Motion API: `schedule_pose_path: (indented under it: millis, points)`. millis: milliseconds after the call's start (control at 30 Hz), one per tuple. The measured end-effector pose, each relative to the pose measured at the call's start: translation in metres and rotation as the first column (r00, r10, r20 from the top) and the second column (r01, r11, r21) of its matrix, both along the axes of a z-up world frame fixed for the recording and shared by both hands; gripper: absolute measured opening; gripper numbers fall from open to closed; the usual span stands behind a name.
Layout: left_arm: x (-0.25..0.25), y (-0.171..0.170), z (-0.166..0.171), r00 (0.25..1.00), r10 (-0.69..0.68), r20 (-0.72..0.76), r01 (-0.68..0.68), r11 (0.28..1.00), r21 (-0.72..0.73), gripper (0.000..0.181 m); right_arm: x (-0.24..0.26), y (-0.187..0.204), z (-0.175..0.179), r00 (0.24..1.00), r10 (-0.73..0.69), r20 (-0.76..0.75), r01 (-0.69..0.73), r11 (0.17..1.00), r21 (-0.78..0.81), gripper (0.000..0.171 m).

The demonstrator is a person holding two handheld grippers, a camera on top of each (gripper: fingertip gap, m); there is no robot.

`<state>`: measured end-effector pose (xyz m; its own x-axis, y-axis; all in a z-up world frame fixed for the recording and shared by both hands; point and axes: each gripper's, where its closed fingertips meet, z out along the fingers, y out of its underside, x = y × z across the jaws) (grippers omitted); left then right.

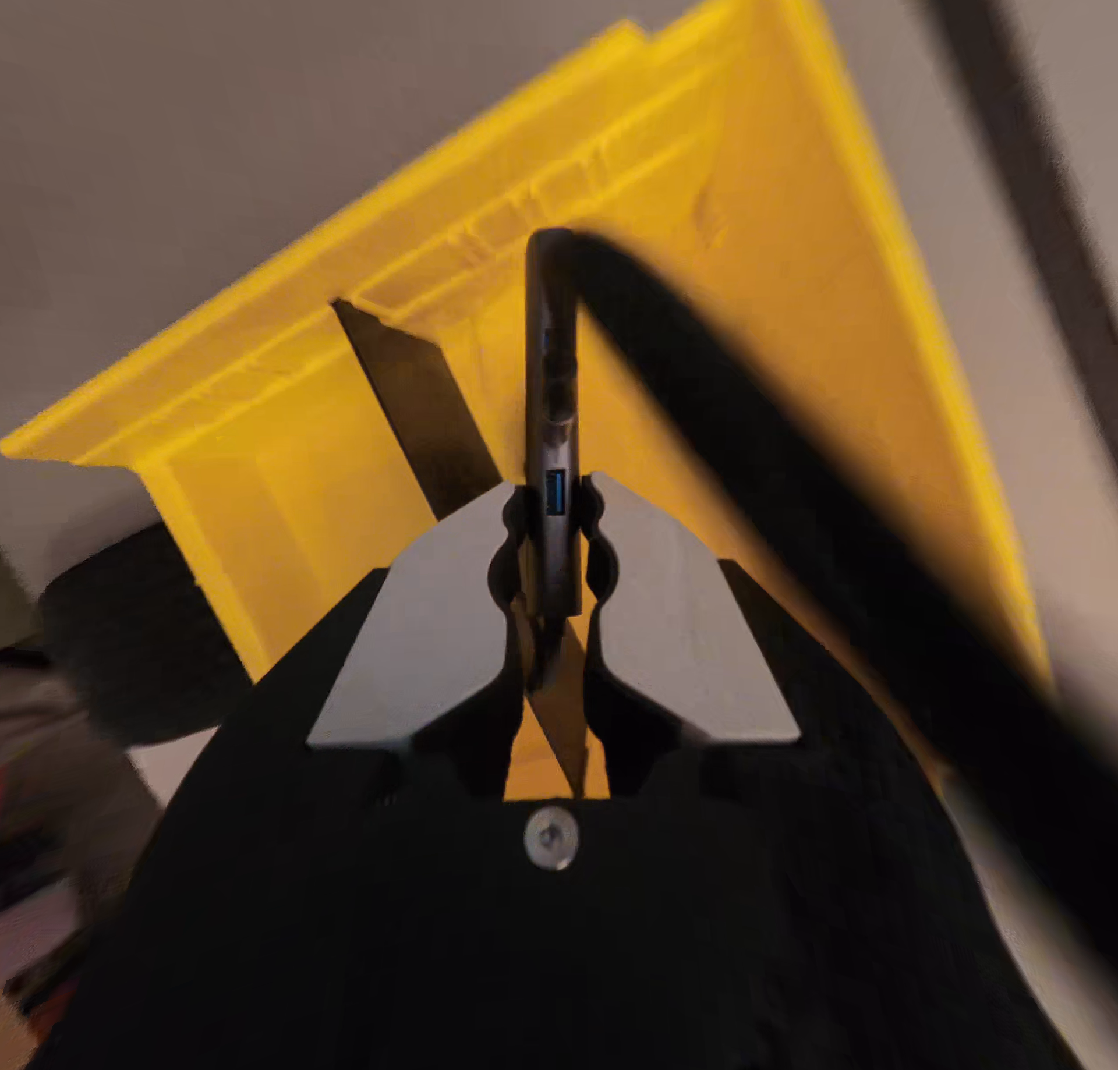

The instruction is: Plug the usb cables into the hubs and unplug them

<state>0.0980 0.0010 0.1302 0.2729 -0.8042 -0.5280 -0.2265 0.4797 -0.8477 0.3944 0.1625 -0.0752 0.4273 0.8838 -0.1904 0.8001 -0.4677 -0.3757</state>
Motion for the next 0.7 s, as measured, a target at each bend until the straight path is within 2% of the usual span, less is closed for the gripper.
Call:
schedule_pose_path:
  millis: [133, 300, 533, 700]
  points:
    - [0.003, 0.003, -0.004, 1.0, 0.009, -0.009, -0.009, 1.0, 0.005, 0.018, -0.003, -0.005, -0.039, 0.997, 0.016, 0.07, -0.001, 0.979, -0.203, 0.018]
    - [0.003, 0.008, -0.007, 1.0, 0.012, -0.014, -0.013, 1.0, -0.008, 0.018, 0.002, 0.001, -0.052, 0.997, -0.027, 0.066, 0.044, 0.961, -0.272, 0.022]
    - [-0.002, 0.013, -0.006, 0.999, 0.032, -0.012, -0.032, 0.999, -0.013, 0.019, 0.009, 0.001, -0.056, 0.987, -0.018, 0.158, 0.058, 0.965, -0.256, 0.035]
    - [-0.01, 0.009, 0.002, 0.999, 0.053, -0.006, -0.053, 0.998, 0.014, 0.019, 0.008, 0.002, -0.028, 0.993, -0.027, 0.119, 0.049, 0.981, -0.19, 0.047]
